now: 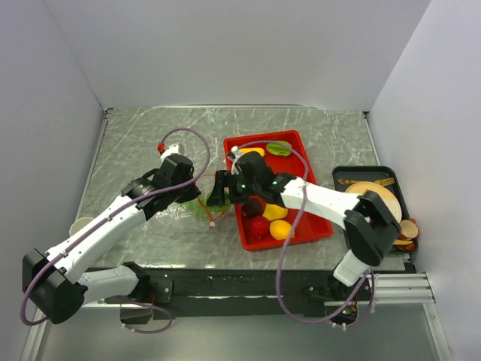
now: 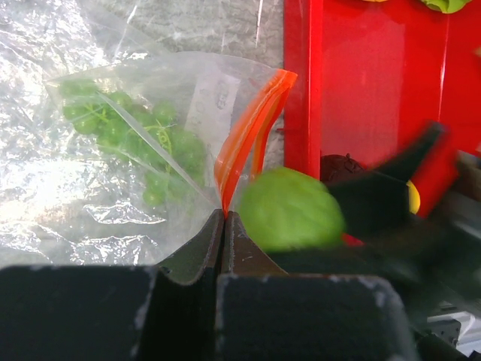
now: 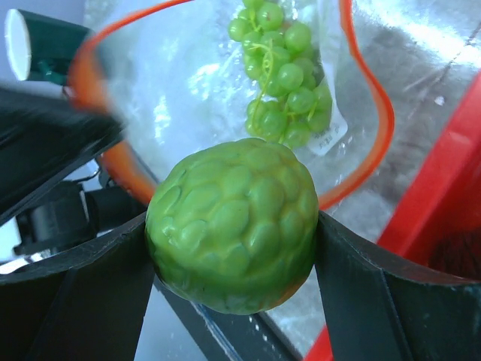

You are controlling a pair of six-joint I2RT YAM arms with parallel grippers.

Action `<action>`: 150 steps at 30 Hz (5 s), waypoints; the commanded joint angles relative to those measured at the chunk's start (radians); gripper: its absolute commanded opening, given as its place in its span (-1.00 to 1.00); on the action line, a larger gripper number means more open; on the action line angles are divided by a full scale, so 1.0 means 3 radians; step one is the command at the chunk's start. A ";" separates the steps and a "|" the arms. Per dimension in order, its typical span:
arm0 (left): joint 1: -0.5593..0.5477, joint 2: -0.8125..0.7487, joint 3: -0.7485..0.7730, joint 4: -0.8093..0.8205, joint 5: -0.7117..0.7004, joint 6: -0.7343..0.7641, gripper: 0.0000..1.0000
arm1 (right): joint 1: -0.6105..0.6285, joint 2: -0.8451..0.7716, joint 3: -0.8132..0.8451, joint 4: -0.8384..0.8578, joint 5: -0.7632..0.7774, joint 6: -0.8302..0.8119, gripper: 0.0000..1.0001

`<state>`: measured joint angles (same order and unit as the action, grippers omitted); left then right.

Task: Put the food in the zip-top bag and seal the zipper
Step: Place the fake fruit in the zipper food storage bag.

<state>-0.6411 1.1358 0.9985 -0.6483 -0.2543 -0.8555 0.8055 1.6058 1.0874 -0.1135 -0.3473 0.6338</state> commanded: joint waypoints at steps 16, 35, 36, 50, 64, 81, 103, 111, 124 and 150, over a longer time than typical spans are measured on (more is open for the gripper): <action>-0.0006 -0.0243 -0.0015 0.0039 -0.0052 -0.0037 -0.92 | 0.0148 0.0829 0.0487 0.0792 -0.0744 0.0423 0.67; -0.0006 -0.0294 -0.0025 0.0014 -0.0144 -0.0073 -0.89 | 0.0153 0.0283 0.0328 0.0200 -0.0019 0.0101 1.00; -0.0006 -0.0289 -0.0030 0.0019 -0.0150 -0.0073 -0.89 | 0.0153 0.0237 0.0303 0.0179 0.0078 0.0076 1.00; -0.0006 -0.0258 0.0005 -0.0058 -0.0262 -0.0144 -0.92 | 0.0158 0.0007 0.0185 -0.0322 0.0605 0.0127 0.80; 0.0040 -0.0386 0.0113 -0.0293 -0.0554 -0.0242 -0.95 | 0.0148 -0.0352 -0.0010 -0.0378 0.0841 0.0280 -0.22; 0.0046 -0.0330 0.0057 -0.0150 -0.0334 -0.0155 -0.92 | 0.0352 0.0808 0.1044 -0.1141 0.0785 -0.0118 -0.50; 0.0046 -0.0370 -0.0046 -0.0104 -0.0298 -0.0237 -0.90 | 0.0327 0.1340 0.0941 0.0271 -0.0683 0.0342 -0.20; 0.0046 -0.0391 -0.0092 -0.0068 -0.0272 -0.0242 -0.90 | 0.0322 0.1484 0.1079 0.0415 -0.0836 0.0383 -0.06; 0.0071 -0.0411 -0.0076 -0.0268 -0.0538 -0.0380 -0.92 | 0.0296 0.0906 0.0676 -0.0041 0.0299 0.0275 0.32; 0.0122 -0.0544 -0.0097 -0.0191 -0.0538 -0.0416 -0.88 | 0.0235 0.0762 0.0313 0.0363 -0.0095 0.1118 0.04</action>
<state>-0.6090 0.9909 0.9684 -0.7303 -0.3988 -0.9653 0.8829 1.8568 1.2053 -0.0776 -0.3264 0.8867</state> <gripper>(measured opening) 0.058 0.539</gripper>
